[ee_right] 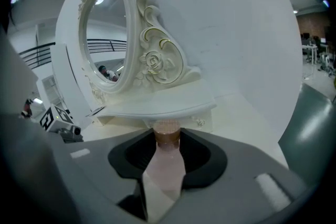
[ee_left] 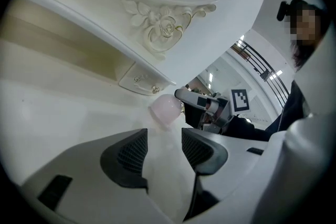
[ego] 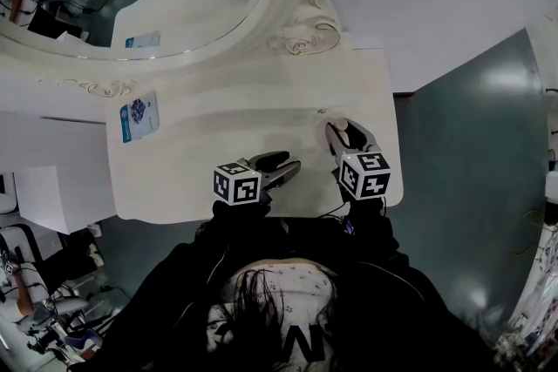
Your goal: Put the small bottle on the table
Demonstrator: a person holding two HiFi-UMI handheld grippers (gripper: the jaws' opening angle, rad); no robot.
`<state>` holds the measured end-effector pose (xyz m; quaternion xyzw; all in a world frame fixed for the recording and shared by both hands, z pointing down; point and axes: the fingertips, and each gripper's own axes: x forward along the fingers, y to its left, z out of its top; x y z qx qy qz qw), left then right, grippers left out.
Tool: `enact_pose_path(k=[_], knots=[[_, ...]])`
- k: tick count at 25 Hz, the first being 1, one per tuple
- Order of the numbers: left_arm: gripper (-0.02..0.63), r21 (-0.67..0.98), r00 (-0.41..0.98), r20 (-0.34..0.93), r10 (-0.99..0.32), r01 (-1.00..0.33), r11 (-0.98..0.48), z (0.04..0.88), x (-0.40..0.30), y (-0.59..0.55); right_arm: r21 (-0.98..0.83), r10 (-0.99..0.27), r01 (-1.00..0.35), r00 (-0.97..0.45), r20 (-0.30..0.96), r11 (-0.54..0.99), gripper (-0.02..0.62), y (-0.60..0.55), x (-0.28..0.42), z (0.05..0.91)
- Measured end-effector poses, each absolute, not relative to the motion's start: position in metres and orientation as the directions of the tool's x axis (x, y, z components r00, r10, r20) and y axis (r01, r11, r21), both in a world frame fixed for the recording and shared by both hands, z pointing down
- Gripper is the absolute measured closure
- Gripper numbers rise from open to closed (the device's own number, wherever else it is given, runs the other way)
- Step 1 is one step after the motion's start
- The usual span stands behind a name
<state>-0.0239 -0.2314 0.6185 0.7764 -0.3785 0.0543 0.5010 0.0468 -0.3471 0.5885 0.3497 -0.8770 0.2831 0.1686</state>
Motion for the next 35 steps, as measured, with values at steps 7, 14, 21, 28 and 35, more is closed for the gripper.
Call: enact_pose_path(k=[7, 14, 21, 28, 35], knots=[[0.407, 0.748, 0.697, 0.432, -0.572, -0.631, -0.204, 0.607, -0.033, -0.230, -0.222, -0.537, -0.702, -0.676, 0.504, 0.676, 0.446, -0.351, 0.043, 0.591], [0.407, 0.746, 0.697, 0.423, -0.579, -0.631, -0.213, 0.603, -0.041, -0.224, -0.123, -0.560, -0.691, -0.665, 0.494, 0.712, 0.446, -0.355, 0.038, 0.594], [0.407, 0.739, 0.697, 0.405, -0.591, -0.631, -0.237, 0.594, -0.053, -0.216, -0.088, -0.594, -0.703, -0.656, 0.465, 0.706, 0.445, -0.354, 0.037, 0.596], [0.407, 0.721, 0.680, 0.394, -0.618, -0.646, -0.252, 0.584, -0.074, -0.207, -0.171, -0.629, -0.747, -0.641, 0.441, 0.642, 0.432, -0.359, 0.040, 0.594], [0.407, 0.708, 0.660, 0.366, -0.656, -0.655, -0.263, 0.568, -0.101, -0.192, -0.217, -0.698, -0.798, -0.599, 0.393, 0.562, 0.425, -0.345, 0.052, 0.564]])
